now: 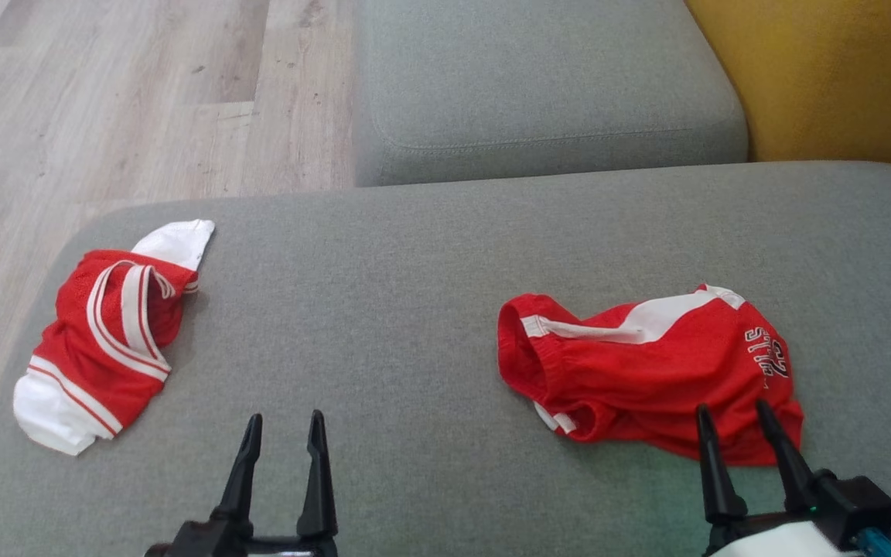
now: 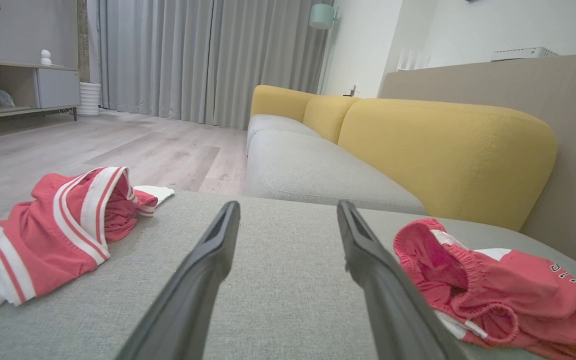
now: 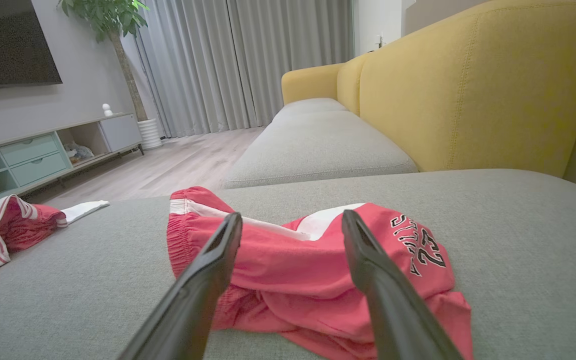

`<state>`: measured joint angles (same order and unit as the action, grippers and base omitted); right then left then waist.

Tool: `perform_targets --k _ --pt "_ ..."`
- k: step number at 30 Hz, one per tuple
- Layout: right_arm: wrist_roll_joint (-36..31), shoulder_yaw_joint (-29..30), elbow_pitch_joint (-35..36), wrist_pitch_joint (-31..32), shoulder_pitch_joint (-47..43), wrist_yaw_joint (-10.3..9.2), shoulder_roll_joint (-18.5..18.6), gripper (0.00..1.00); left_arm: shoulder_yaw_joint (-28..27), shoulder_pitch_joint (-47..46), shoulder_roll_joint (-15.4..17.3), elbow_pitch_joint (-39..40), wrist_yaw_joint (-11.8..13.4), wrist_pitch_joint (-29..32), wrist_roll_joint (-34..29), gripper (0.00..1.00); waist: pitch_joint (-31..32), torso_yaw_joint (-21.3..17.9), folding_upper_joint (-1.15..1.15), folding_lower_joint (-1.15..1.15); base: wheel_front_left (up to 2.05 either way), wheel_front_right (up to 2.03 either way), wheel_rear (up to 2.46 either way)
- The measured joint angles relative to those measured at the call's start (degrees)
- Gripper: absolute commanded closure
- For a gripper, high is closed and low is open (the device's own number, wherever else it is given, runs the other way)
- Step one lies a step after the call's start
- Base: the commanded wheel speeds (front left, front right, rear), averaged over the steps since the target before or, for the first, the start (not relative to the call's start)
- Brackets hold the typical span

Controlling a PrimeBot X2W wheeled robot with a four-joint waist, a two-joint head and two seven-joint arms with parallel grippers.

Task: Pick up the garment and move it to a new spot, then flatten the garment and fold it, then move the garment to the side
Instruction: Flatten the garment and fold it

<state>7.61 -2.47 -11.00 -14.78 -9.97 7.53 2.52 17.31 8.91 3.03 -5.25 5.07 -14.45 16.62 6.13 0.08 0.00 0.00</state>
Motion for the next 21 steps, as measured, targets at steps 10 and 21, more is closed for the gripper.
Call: perform_targets --k 10,21 --pt "-0.1 -0.3 0.0 0.0 0.0 0.00 0.0 0.00 0.0 0.0 0.0 -2.0 1.3 0.0 -5.0 0.00 0.1 0.1 0.00 0.00 0.00 0.00 0.00" --pt "-1.1 -0.5 0.0 0.0 -0.1 0.00 0.0 0.00 -0.1 0.0 0.0 -4.0 4.0 0.0 -6.5 0.00 0.1 0.1 0.00 0.00 0.00 0.00 0.00"
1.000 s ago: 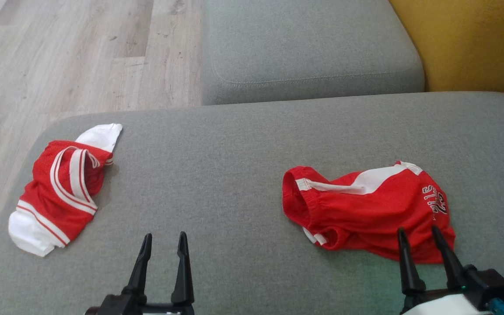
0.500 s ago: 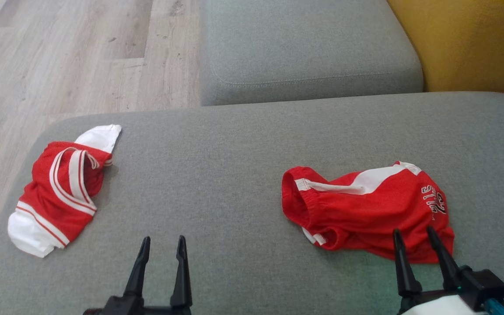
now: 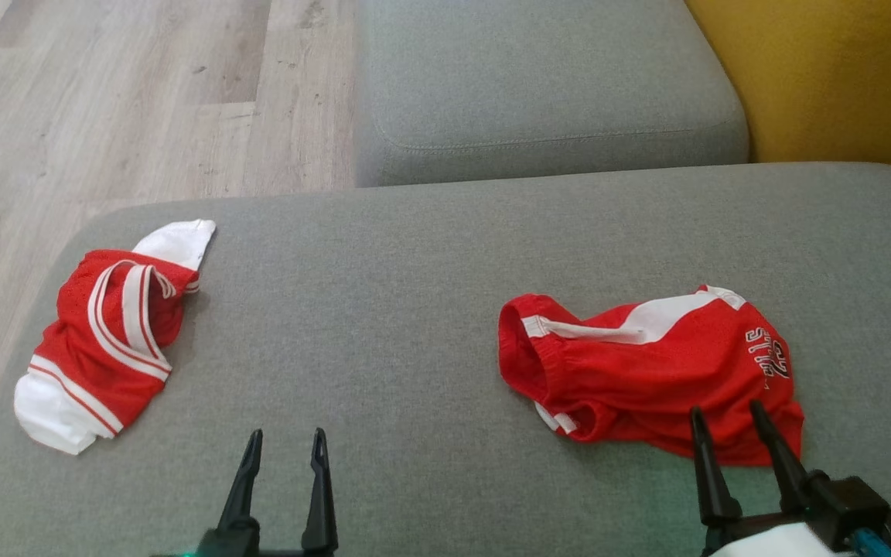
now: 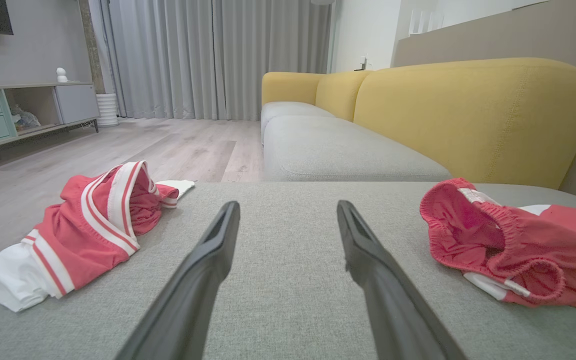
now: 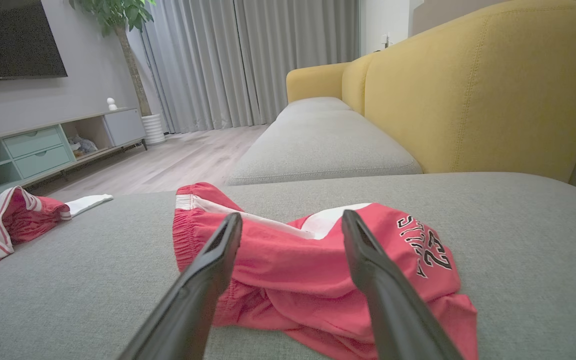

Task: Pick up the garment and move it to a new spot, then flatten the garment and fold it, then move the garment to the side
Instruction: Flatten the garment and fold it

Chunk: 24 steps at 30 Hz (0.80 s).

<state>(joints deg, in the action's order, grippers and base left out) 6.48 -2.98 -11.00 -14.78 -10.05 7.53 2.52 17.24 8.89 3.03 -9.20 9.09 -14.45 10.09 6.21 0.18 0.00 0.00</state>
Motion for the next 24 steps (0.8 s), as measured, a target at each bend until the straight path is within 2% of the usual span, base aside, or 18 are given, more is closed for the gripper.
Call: perform_targets --k 19,24 --pt "-0.5 -0.6 0.0 0.0 0.0 0.00 0.0 0.00 0.2 -0.1 0.0 -0.9 0.4 0.0 1.5 0.00 -1.1 -1.0 0.00 0.00 0.00 0.00 0.00" --pt "-0.5 -0.9 0.1 0.0 0.1 0.00 0.0 0.00 3.9 -1.5 0.0 -2.5 -2.3 0.0 7.6 0.00 -2.4 -2.5 0.00 0.00 0.00 0.00 0.00"
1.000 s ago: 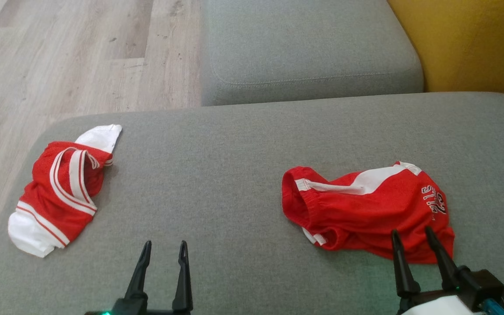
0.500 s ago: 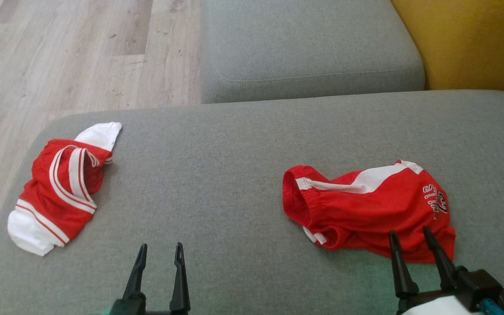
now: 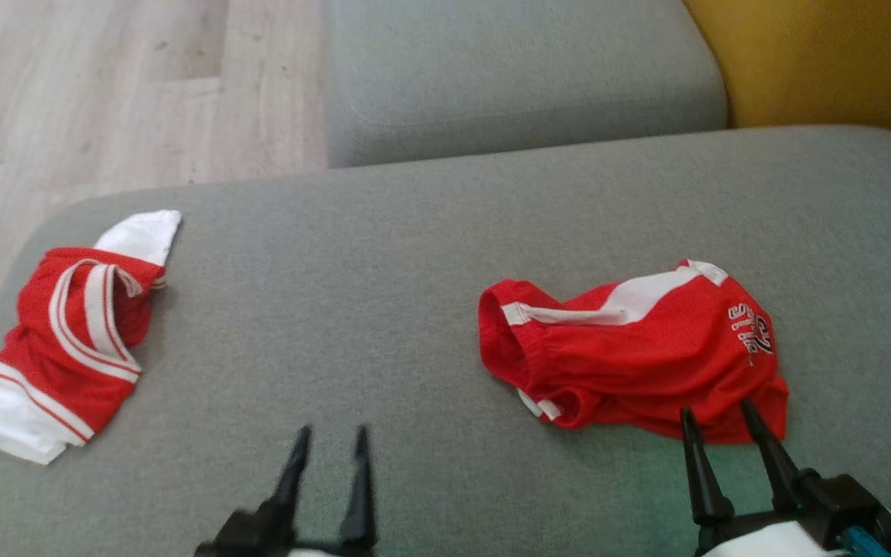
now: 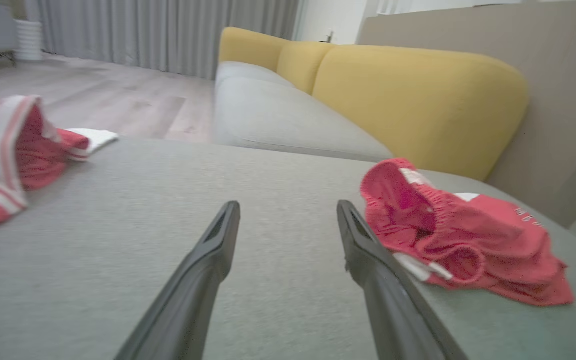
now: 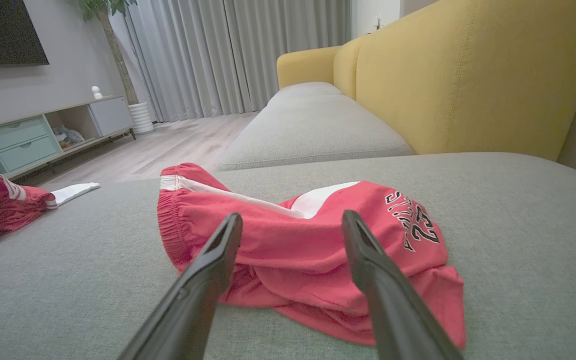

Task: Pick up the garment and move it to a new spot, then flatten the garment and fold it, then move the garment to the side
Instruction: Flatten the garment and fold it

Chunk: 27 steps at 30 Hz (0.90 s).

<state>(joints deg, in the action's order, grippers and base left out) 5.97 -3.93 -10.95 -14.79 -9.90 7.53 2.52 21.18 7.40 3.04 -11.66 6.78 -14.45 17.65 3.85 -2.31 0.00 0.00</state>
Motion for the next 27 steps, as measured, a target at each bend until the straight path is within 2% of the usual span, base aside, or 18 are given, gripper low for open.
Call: perform_targets --k 2,3,4,9,16,24,25,26,27 --pt "0.0 -0.1 0.0 0.0 0.1 0.00 0.0 0.00 3.1 -2.6 0.0 -1.6 -1.6 0.0 3.9 0.00 -0.8 -0.8 0.00 0.00 0.00 0.00 0.00" --pt "0.0 -0.5 0.1 0.0 0.7 0.00 0.0 0.00 6.4 -6.2 0.0 -3.6 -3.3 0.0 8.3 0.00 -1.6 -1.7 0.00 0.00 0.00 0.00 0.00" --pt "0.0 -0.7 0.1 0.0 1.1 0.00 0.0 0.00 8.1 -8.3 0.0 -4.9 -4.0 0.0 10.5 0.00 -2.1 -2.3 0.00 0.00 0.00 0.00 0.00" --pt "0.0 -2.0 0.4 0.0 3.4 0.00 0.0 0.00 15.6 -18.9 -0.1 -11.5 -6.1 0.5 21.6 0.00 -4.5 -5.5 0.00 0.00 0.00 0.00 0.00" --pt "0.1 -2.9 0.7 0.0 6.1 0.00 0.0 0.00 20.2 -29.4 -0.2 -18.5 -8.5 2.4 35.4 0.00 -8.4 -10.4 0.00 -0.01 0.00 0.00 0.00" --pt "0.1 -3.0 0.8 0.0 7.1 0.00 0.0 0.00 23.5 -34.6 -0.3 -23.2 -10.5 2.2 42.3 0.00 -11.5 -13.9 0.00 -0.01 0.00 0.00 0.00" --pt "0.1 -3.0 0.8 0.0 7.1 0.00 0.0 0.00 23.7 -35.0 -0.2 -23.4 -10.9 2.0 43.0 0.09 -11.7 -14.0 0.00 -0.01 0.00 0.00 0.00" --pt "0.1 -3.0 0.8 0.0 7.1 0.00 0.0 0.00 23.7 -35.5 -0.3 -23.5 -10.9 1.6 43.6 0.55 -11.9 -14.0 0.00 -0.01 0.00 0.00 0.00" --pt "0.1 -3.0 0.8 0.0 7.1 0.00 0.0 0.00 23.9 -35.9 -0.3 -23.5 -11.3 1.3 44.4 0.93 -12.1 -14.0 0.00 -0.01 0.00 0.00 0.00"
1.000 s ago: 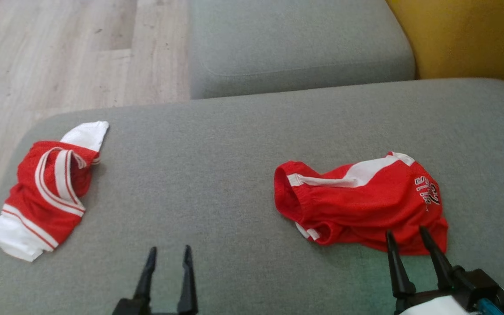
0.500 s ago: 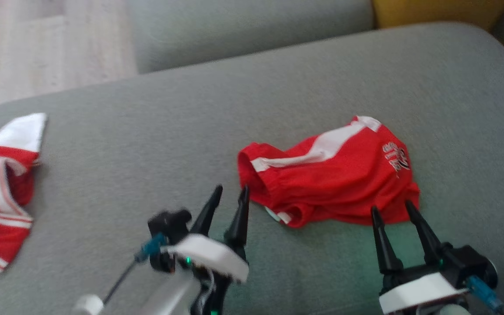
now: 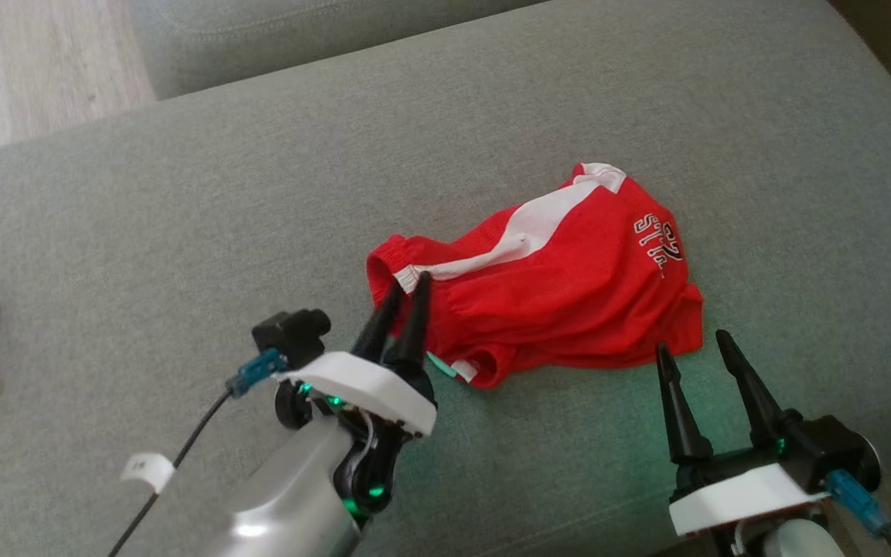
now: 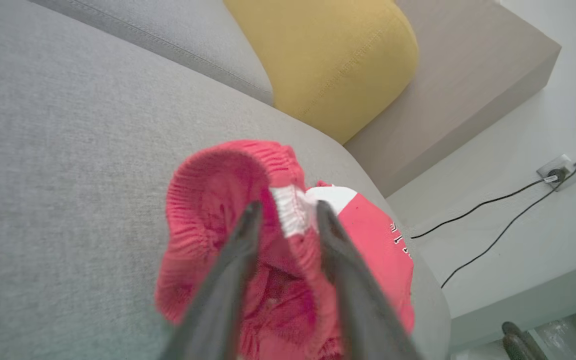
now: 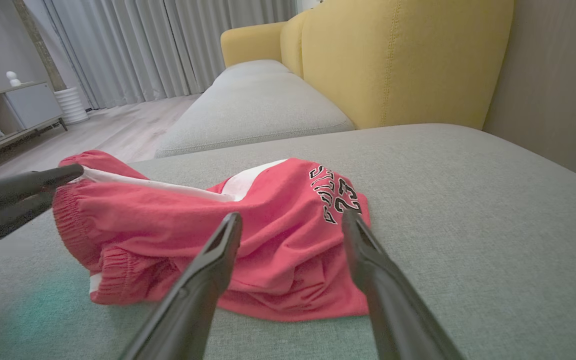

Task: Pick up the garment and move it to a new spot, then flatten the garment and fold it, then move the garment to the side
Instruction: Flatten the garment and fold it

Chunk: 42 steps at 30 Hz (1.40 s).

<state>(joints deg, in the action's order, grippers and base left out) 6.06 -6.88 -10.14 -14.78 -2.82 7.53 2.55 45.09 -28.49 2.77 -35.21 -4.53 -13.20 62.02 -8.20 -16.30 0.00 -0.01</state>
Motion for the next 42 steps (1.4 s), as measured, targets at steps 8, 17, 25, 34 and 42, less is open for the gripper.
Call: perform_targets --k 8,17,25,34,42 --pt "0.2 -1.9 0.7 0.0 0.7 0.00 0.0 0.00 2.1 -2.1 0.2 1.2 -1.6 -0.8 0.3 1.00 -1.1 2.7 0.00 0.00 0.00 0.00 0.00" --pt "4.8 -5.2 -1.1 0.0 8.0 0.00 4.7 0.00 3.8 3.6 13.6 14.9 -1.5 3.4 -0.5 1.00 -1.2 8.3 0.00 0.01 0.00 0.00 0.00" --pt "10.9 -11.1 -10.0 0.0 18.4 0.00 11.5 0.00 3.6 6.8 22.8 25.9 2.3 8.8 -0.5 1.00 -1.5 12.7 0.00 0.01 0.00 0.00 0.00" --pt "25.0 -28.1 -27.7 4.9 34.2 0.00 19.9 0.00 3.0 6.5 24.5 30.3 4.1 10.2 -0.5 1.00 -3.7 17.2 0.00 0.00 0.00 0.00 0.00" --pt "33.8 -37.2 -33.6 6.5 38.3 0.00 22.1 0.00 3.2 6.4 24.1 30.4 4.1 10.1 -0.6 1.00 -5.4 19.8 0.00 0.00 0.00 0.00 0.00"
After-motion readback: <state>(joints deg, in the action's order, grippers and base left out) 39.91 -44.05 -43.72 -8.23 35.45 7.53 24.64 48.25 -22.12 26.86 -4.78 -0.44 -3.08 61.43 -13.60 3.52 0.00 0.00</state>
